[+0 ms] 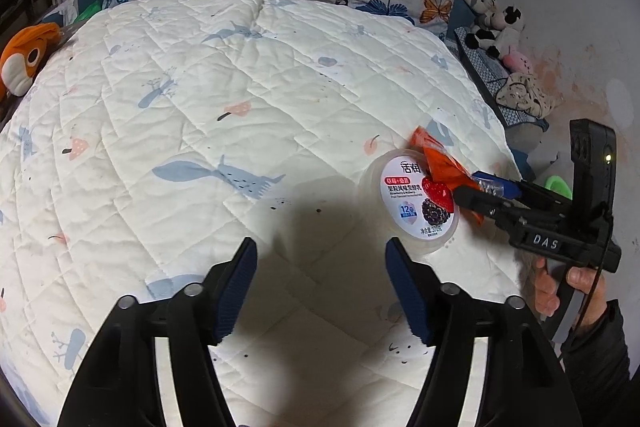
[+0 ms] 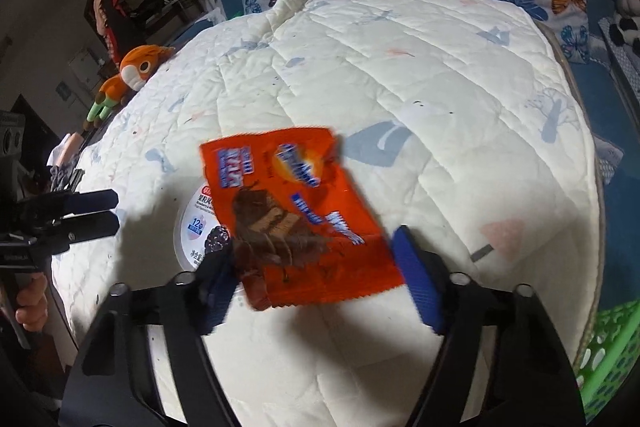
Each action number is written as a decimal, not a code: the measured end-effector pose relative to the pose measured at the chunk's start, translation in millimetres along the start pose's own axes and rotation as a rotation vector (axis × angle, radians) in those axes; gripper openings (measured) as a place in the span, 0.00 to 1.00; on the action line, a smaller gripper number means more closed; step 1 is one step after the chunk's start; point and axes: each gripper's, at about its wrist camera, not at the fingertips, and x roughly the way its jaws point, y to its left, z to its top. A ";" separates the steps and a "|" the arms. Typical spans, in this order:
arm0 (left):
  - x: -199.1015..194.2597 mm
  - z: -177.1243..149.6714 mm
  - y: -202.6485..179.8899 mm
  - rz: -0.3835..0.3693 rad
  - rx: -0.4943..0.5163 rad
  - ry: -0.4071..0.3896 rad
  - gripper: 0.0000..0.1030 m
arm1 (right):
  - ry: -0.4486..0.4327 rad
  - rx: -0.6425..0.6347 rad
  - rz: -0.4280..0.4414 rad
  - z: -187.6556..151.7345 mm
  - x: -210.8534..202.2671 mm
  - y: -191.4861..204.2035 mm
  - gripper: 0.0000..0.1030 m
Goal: Collect trash
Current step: 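Grasp the orange Ovaltine wrapper with the right tool while the left tool grasps the strawberry yogurt tub, then carry both to the green basket, right tool drops wrapper while left drops yogurt tub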
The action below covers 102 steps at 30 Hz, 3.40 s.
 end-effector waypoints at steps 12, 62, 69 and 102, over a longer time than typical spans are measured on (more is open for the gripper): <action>6.0 -1.9 -15.0 0.011 0.066 0.004 0.67 | -0.011 -0.012 -0.015 -1.7 4.2 1.0 0.69; 69.4 8.0 -104.7 0.074 0.337 -0.036 0.87 | -0.246 0.340 -0.256 -133.7 -176.6 -81.4 0.43; 42.9 2.4 -130.2 0.002 0.369 -0.076 0.87 | -0.250 0.450 -0.334 -166.6 -199.9 -112.2 0.43; 47.8 -40.5 -320.2 -0.217 0.606 -0.031 0.87 | -0.286 0.562 -0.384 -237.4 -253.2 -132.6 0.80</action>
